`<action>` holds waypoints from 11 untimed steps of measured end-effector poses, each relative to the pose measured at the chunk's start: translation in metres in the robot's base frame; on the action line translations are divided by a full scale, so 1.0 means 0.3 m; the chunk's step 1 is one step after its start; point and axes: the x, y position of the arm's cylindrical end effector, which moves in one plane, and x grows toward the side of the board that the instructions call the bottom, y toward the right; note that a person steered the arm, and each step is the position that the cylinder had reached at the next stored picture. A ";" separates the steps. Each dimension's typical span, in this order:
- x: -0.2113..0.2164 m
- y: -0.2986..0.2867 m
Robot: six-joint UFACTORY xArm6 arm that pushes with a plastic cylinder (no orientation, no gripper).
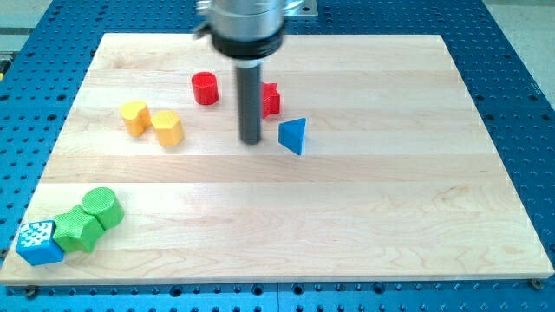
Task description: Move the triangle to the top right of the green circle
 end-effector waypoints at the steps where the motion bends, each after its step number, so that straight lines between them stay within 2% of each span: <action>1: -0.007 0.054; 3: -0.160 0.155; 4: -0.235 0.337; 5: -0.192 0.500; 7: 0.086 0.201; 8: 0.182 0.068; 9: 0.182 -0.144; 10: 0.107 -0.272; 11: 0.227 -0.530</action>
